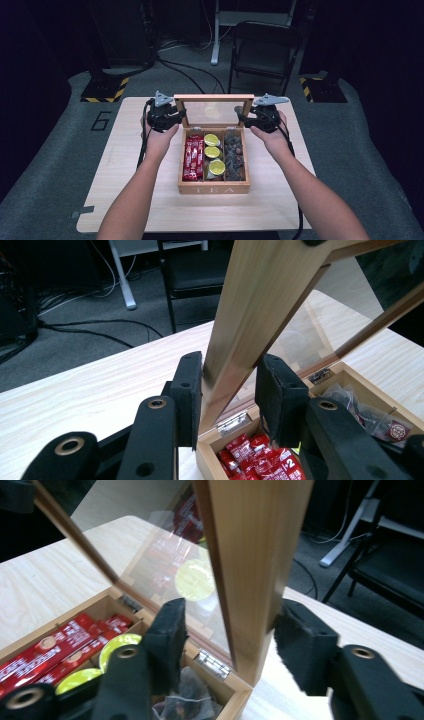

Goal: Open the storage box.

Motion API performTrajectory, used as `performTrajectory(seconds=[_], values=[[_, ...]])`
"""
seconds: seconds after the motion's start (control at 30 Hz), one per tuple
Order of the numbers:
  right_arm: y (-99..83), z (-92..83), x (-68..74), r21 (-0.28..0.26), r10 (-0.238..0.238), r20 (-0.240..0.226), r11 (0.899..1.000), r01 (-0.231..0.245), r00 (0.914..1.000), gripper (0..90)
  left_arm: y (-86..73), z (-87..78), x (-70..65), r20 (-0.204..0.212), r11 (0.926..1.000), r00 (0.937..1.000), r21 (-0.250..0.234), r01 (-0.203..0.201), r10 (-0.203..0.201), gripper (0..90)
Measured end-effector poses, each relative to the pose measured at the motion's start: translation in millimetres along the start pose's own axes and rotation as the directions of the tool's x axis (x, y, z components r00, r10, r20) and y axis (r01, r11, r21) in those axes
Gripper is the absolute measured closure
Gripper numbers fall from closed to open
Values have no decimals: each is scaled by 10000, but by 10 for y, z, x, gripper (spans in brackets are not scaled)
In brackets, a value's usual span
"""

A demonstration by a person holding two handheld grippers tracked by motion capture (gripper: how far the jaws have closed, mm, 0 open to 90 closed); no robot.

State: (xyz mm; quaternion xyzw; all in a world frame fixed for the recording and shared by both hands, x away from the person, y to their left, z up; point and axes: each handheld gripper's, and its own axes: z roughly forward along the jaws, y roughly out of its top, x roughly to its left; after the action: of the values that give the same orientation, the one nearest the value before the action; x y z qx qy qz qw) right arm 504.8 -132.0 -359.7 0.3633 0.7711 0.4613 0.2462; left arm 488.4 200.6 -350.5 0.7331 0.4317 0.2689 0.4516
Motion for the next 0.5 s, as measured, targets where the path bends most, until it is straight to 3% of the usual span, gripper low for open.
performTrajectory(seconds=[0.1, 0.23, 0.5], values=[[17, -8, -21, -118, 236, 145, 9997, -234, 9996, 561, -3, 3, 1, 31, 10000, 10000, 4, -28, 28, 632], [42, -17, -78, -226, 1039, -70, 9943, -1040, 9946, 581, 4, 31, -4, -70, 9997, 9997, -73, -218, 218, 622], [115, 13, -69, -98, 489, 253, 9988, -487, 9985, 583, -28, 126, 5, -91, 9998, 9998, -99, -192, 192, 573]])
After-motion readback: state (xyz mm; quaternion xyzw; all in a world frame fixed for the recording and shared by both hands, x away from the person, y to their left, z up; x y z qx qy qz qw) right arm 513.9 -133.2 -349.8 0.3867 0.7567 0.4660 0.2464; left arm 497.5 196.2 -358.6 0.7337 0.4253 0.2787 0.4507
